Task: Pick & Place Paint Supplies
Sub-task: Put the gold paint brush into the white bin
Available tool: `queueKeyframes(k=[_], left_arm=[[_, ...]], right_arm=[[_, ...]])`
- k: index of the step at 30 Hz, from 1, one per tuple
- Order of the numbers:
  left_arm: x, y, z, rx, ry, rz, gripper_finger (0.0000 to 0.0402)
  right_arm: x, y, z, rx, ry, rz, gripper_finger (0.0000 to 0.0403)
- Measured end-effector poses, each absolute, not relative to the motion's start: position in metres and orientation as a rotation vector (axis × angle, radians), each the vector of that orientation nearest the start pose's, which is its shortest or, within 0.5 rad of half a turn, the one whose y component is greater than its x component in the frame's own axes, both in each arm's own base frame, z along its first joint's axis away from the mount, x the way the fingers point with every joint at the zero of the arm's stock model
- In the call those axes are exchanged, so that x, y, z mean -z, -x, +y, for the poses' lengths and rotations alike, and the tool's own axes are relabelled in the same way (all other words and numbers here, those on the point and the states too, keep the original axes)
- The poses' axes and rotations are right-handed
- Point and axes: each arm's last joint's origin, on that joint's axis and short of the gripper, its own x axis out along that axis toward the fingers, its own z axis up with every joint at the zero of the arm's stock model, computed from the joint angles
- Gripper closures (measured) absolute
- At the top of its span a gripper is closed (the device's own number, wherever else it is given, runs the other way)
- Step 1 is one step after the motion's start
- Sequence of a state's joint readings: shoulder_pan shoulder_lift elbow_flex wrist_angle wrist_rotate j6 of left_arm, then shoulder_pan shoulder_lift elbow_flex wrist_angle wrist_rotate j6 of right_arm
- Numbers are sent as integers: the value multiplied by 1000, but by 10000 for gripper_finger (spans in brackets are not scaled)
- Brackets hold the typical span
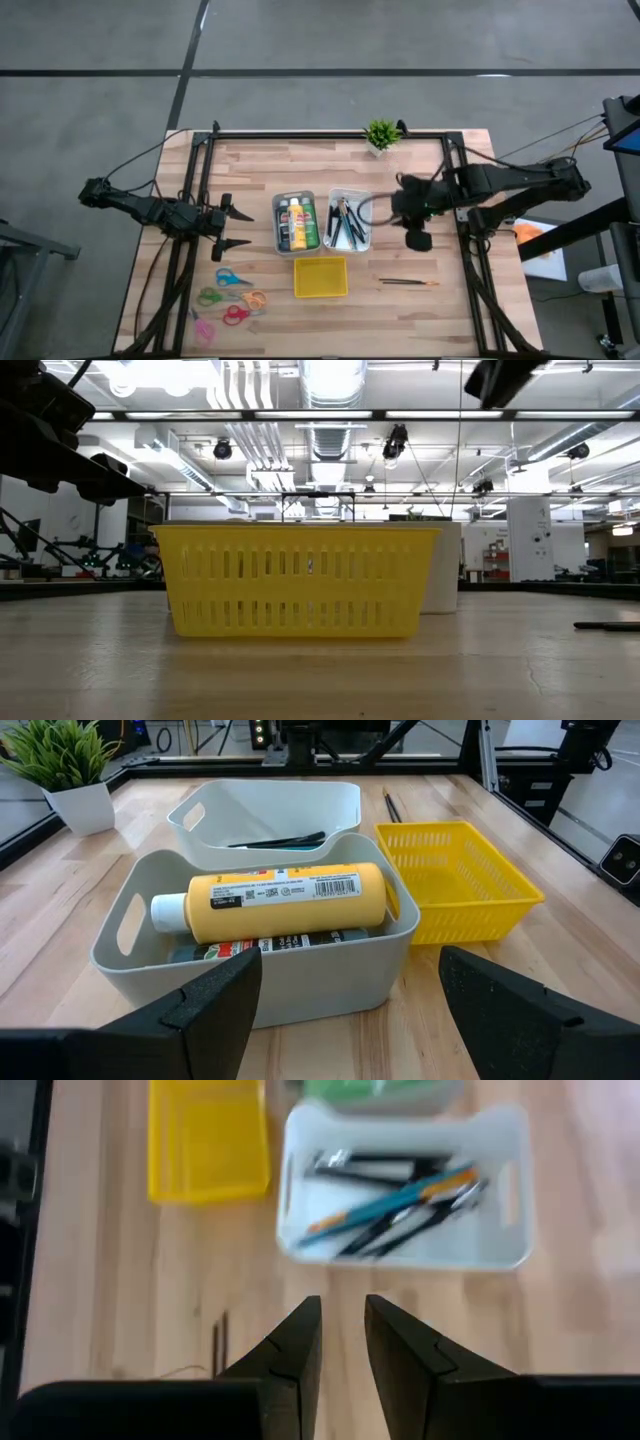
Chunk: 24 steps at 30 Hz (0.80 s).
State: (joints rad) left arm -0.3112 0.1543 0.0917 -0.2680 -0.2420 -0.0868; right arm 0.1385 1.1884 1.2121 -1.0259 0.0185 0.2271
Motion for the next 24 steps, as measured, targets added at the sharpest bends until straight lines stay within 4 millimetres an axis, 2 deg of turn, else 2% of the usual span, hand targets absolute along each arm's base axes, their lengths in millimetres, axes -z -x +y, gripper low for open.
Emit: queueKeyframes(k=[10, 17, 24], left_arm=[[-157, -95, -23, 55, -4, 321, 96], [-157, -95, -23, 55, -4, 321, 96], [-158, -95, -23, 55, -4, 321, 96]], right_arm=[[-289, -205, 61, -4, -242, 1141, 323], [-261, -201, 70, -13, -339, 1177, 323], [-223, -199, 79, -2, -392, 1188, 323]])
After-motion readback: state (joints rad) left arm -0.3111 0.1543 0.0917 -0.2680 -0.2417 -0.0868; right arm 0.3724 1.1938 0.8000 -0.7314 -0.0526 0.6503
